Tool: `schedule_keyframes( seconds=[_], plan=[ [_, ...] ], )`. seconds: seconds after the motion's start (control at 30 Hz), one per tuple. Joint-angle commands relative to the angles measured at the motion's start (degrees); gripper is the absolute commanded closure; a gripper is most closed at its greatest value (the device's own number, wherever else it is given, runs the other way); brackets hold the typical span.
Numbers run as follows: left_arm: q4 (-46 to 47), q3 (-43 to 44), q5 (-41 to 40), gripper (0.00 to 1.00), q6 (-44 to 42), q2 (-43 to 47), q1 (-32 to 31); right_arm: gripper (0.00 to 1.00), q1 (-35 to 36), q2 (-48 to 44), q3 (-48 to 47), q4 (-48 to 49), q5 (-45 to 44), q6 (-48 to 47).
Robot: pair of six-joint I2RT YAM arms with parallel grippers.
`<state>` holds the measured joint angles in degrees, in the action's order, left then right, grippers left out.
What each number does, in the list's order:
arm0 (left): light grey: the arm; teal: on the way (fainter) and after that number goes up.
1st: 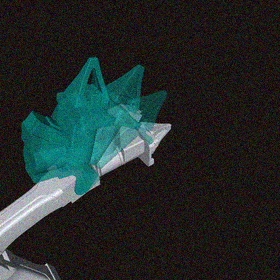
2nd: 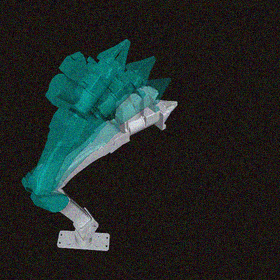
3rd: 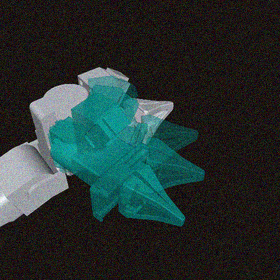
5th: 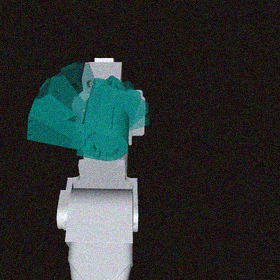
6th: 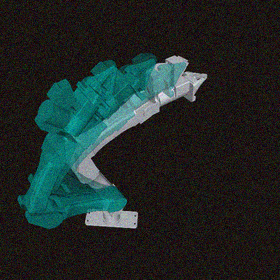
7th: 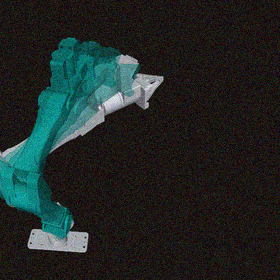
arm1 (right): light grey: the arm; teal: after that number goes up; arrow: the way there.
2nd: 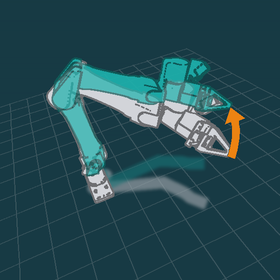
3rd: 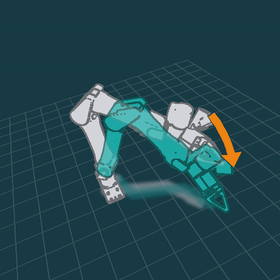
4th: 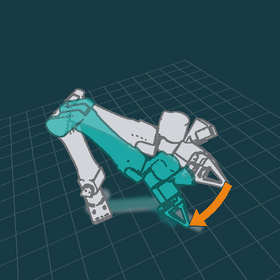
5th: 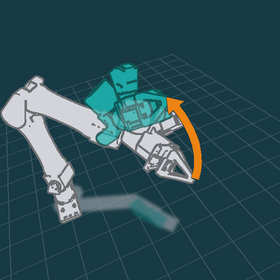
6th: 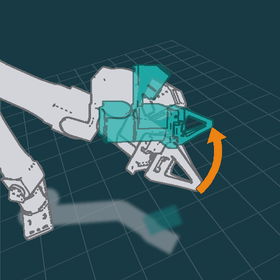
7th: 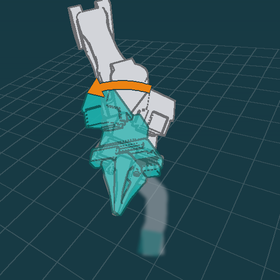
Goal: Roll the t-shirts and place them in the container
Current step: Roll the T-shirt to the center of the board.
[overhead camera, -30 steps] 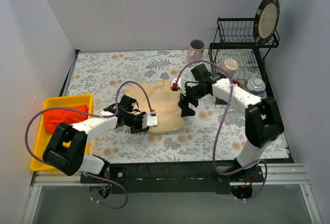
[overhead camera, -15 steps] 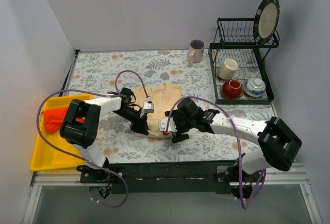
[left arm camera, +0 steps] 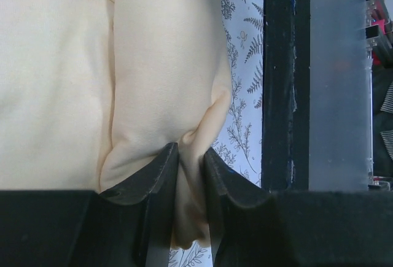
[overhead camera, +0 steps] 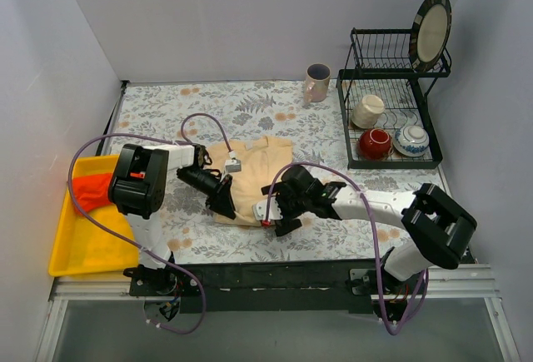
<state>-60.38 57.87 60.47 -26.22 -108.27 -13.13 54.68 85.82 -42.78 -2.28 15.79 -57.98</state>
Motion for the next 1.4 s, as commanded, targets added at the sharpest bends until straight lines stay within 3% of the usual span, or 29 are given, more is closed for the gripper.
schedule_keyframes(
  seconds=[0.0,0.37,0.67,0.93,1.0,1.03,1.07,1.1,1.23,1.27,1.37],
  plan=[
    [-2.2,1.2,-5.5,0.77,-1.8,-1.6,0.9,0.01,0.2,-2.7,-2.3,-1.8,1.3,1.5],
    [3.0,-0.5,-5.7,0.77,4.1,-1.9,0.9,0.19,1.8,-3.2,-2.6,-5.4,3.5,3.0],
    [3.7,-1.8,-4.5,0.76,5.3,-2.6,0.9,0.18,5.5,-2.0,1.9,-0.3,0.0,1.4],
    [-0.8,-0.3,-2.9,0.76,2.8,-5.5,1.1,0.20,6.0,2.0,7.0,11.4,-7.1,2.0],
    [-0.9,-0.1,-2.5,0.76,2.9,-5.7,1.4,0.35,6.0,2.5,8.1,12.8,-7.4,0.6],
    [-0.6,-0.1,-2.5,0.75,3.1,-5.5,1.5,0.46,6.0,3.5,8.6,13.1,-7.3,0.2],
    [-0.7,0.1,-2.5,0.74,3.1,-5.3,1.6,0.64,6.0,4.1,8.5,12.9,-7.3,0.1],
    [-0.8,0.2,-2.7,0.73,3.1,-4.9,1.6,0.70,6.0,5.0,8.3,12.6,-7.4,0.3],
    [-0.9,1.8,-4.3,0.69,4.8,0.0,1.7,0.90,5.9,6.7,5.2,8.8,-6.5,0.5],
    [1.2,2.2,-5.6,0.68,11.4,4.5,1.7,0.97,5.7,6.7,3.9,3.5,-5.7,0.7],
    [12.2,2.8,-13.7,0.56,28.7,14.5,1.7,0.99,4.0,6.4,-3.2,-4.9,-0.8,2.8]
  ],
)
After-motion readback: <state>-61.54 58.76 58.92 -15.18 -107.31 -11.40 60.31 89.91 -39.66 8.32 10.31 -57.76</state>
